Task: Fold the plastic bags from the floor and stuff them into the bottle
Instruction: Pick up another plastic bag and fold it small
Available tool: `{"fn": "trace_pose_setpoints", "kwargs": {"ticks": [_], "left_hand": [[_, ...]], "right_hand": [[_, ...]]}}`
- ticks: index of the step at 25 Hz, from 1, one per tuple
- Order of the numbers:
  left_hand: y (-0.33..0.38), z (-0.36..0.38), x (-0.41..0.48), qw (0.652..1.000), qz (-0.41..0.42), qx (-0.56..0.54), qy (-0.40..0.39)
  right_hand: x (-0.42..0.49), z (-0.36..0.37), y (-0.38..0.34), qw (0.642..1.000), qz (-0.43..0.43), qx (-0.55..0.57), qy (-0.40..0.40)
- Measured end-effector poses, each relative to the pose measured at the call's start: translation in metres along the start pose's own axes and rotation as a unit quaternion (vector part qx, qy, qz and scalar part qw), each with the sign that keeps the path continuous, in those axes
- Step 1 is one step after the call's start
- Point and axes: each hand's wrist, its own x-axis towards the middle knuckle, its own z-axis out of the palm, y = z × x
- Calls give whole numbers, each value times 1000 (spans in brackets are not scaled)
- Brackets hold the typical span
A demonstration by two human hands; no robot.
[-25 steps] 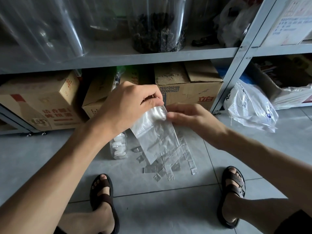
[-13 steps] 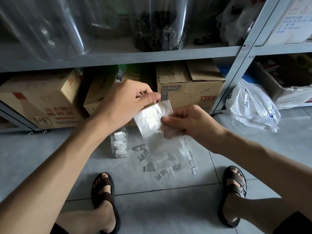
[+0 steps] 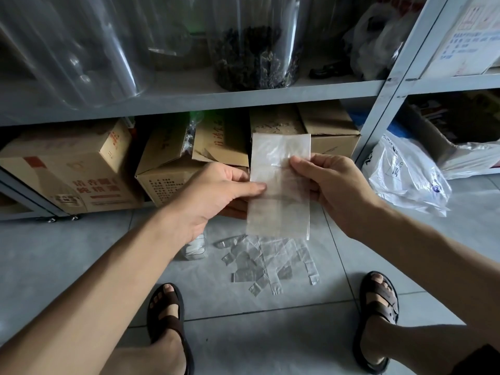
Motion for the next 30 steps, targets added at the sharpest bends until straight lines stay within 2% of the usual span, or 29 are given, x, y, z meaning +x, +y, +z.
{"fn": "trace_pose_setpoints", "kwargs": {"ticks": [6, 12, 18, 23, 30], "left_hand": [[-2, -6, 5, 999, 13, 11, 42], [2, -2, 4, 998, -1, -53, 41], [4, -5, 2, 997, -27, -78, 5], [6, -4, 2, 996, -22, -73, 33], [9, -8, -2, 995, -17, -95, 32]], "right_hand": [[-5, -8, -8, 994, -16, -88, -58], [-9, -14, -10, 983, -36, -161, -84], [-9, -14, -11, 983, -42, -161, -73], [-9, -15, -10, 983, -42, -157, -84], [-9, -19, -10, 984, -41, -147, -90]]}}
